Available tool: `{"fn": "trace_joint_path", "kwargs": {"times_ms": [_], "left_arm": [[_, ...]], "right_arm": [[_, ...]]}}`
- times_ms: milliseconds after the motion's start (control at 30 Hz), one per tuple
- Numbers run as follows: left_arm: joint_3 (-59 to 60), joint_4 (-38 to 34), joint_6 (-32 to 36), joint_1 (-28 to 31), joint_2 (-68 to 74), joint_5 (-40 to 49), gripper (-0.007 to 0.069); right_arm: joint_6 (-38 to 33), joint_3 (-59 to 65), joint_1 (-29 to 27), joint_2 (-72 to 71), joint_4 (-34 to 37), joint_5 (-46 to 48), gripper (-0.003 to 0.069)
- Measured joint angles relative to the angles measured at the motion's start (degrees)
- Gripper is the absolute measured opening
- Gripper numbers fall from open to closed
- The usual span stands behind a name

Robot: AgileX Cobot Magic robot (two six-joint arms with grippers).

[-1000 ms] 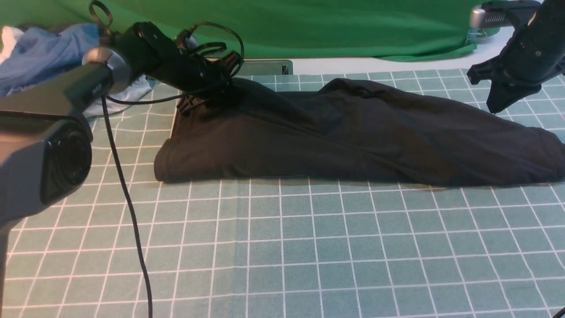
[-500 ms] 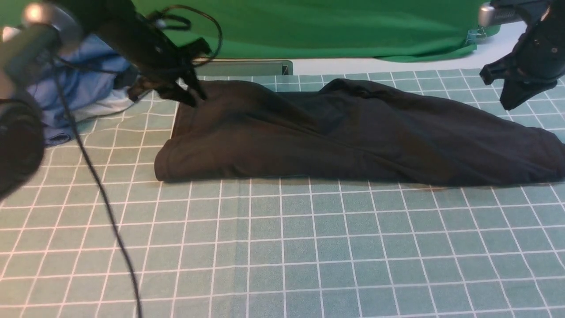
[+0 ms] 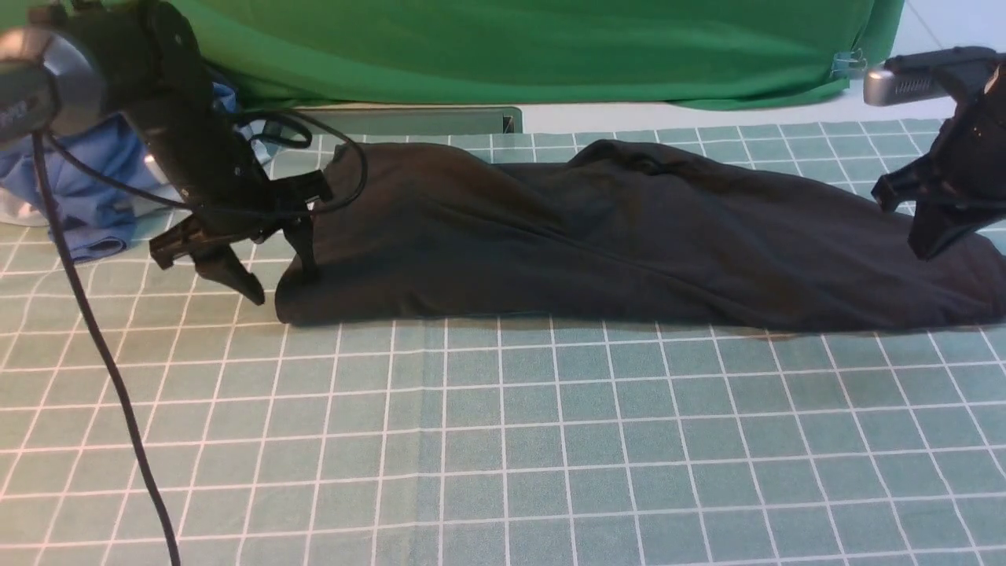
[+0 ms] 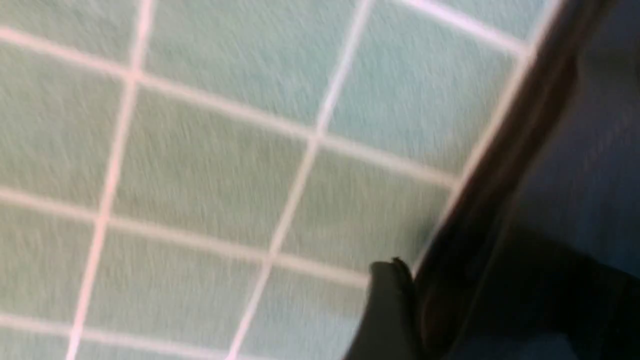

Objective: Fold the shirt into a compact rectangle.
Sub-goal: 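Pull the folded dark garment lengthwise by its ends to straighten it flat on the table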

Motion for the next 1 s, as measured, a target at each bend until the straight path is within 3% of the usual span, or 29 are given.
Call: {"fn": "trace_joint_path", "kwargs": {"times_ms": [233,433,500,600,733,867,1000], "left_arm": [[0.0,-5.3,2.2,0.1,2.2,-1.4,0.0580],[-0.3,-8.5,3.0,0.3,3.8,-0.6,0.0572],[-0.6,-8.8,3.3,0.5,4.3,0.4,0.0524],[-0.8,-10.0,4.1,0.6,4.7,2.0,0.0385],[-0.8,-13.5,10.3,0.7,4.5,3.3,0.0109],[-0.5,-13.5,12.5,0.5,3.4,4.2,0.0090],[-0.5,-11.9,12.7,0.4,1.6,4.3,0.0090]], "right_arm": [[0.3,0.0,0.0,-0.1,0.1,-1.0,0.0028],[0.4,0.0,0.0,-0.1,0.1,-1.1,0.0028],[0.4,0.0,0.0,-0.1,0.1,-1.1,0.0028],[0.4,0.0,0.0,-0.1,-0.1,-0.5,0.0028],[-1.6,0.0,-1.7,-0.1,-0.3,2.0,0.0036],[-1.8,0.0,-4.6,1.0,-0.5,2.3,0.0132],[-0.1,0.0,-8.5,4.0,-0.8,1.8,0.0386]]}}
